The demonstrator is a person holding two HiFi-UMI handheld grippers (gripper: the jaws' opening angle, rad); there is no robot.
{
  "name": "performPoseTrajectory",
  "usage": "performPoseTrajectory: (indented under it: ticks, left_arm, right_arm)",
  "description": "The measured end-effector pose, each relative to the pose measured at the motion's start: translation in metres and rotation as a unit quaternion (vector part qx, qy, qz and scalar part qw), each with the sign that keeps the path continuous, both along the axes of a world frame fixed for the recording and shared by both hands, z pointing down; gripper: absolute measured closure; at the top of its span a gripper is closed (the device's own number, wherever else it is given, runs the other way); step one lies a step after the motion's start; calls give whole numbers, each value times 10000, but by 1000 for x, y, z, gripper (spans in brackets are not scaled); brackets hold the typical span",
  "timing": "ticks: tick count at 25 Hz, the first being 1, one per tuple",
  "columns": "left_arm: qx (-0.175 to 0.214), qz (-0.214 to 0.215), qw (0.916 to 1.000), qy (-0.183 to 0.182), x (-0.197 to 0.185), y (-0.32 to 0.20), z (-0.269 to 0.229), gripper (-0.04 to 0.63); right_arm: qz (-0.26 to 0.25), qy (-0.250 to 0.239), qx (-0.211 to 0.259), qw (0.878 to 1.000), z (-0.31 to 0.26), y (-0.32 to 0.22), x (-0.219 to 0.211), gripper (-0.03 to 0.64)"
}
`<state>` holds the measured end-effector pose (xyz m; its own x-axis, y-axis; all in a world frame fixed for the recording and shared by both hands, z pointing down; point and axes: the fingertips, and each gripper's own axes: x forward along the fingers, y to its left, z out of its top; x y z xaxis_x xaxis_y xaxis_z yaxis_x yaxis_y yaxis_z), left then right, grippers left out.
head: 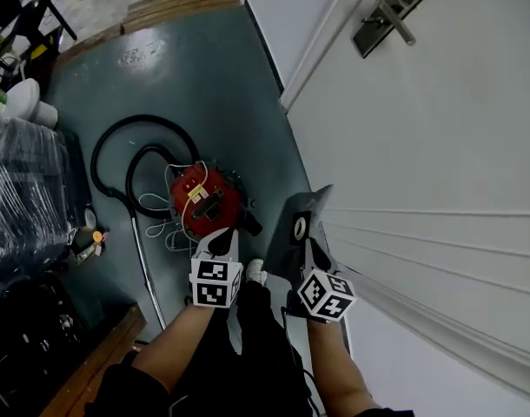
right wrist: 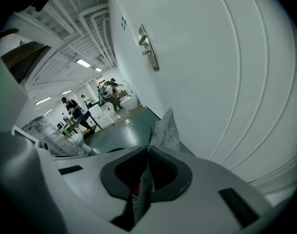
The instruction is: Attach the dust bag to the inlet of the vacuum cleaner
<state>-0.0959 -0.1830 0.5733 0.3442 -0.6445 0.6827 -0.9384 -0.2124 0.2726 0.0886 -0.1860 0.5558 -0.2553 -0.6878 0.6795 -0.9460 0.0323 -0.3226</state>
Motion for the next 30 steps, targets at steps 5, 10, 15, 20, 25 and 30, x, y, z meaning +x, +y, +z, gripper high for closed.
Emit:
performPoseTrajectory:
  ticks: [5, 10, 15, 20, 25, 30]
  left_arm:
    - [-328, 107, 9994, 28, 17, 20, 74, 597]
    - [-400, -63, 9992, 47, 11, 24, 124, 597]
    - [-514, -99, 9985, -170, -4, 34, 174, 597]
    - [-727, -70, 9967, -365, -19, 49, 197, 597]
    - [-792, 308, 9954, -446, -20, 55, 199, 597]
    - [-809, 498, 9941, -526, -31, 48, 203, 597]
  right_arm:
    - [45, -65, -357, 9993, 71, 14, 3, 604]
    - [171, -126, -744, 9970, 138, 26, 4, 604]
    - [281, -223, -1133, 9929, 204, 42, -6, 604]
    - [601, -491, -1517, 9854, 253, 58, -14, 604]
    - [1083, -625, -1622, 9788, 288, 56, -27, 604]
    - [1184, -747, -1695, 9755, 314, 53, -46, 604]
